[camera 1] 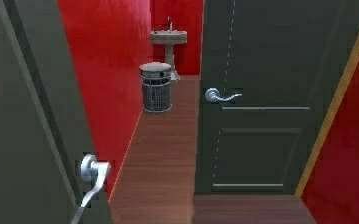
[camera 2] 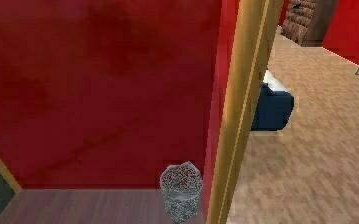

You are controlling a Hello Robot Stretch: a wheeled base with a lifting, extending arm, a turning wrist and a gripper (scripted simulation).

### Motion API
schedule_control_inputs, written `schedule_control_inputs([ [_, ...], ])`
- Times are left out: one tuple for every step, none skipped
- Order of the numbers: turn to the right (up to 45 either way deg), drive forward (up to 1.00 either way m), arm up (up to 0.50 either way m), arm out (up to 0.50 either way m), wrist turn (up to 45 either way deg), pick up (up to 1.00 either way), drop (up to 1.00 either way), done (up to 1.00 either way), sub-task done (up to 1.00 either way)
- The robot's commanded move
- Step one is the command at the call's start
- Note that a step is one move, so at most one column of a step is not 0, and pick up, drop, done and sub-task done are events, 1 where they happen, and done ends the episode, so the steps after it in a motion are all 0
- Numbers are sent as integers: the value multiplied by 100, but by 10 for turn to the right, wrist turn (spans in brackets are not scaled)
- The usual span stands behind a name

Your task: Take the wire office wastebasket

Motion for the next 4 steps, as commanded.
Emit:
schedule_control_inputs([
  [0,0,10,0,0,0,0,0,0],
  [0,0,0,42,0,0,0,0,0],
  [0,0,0,0,450,0,0,0,0],
  [0,0,0,0,450,0,0,0,0],
])
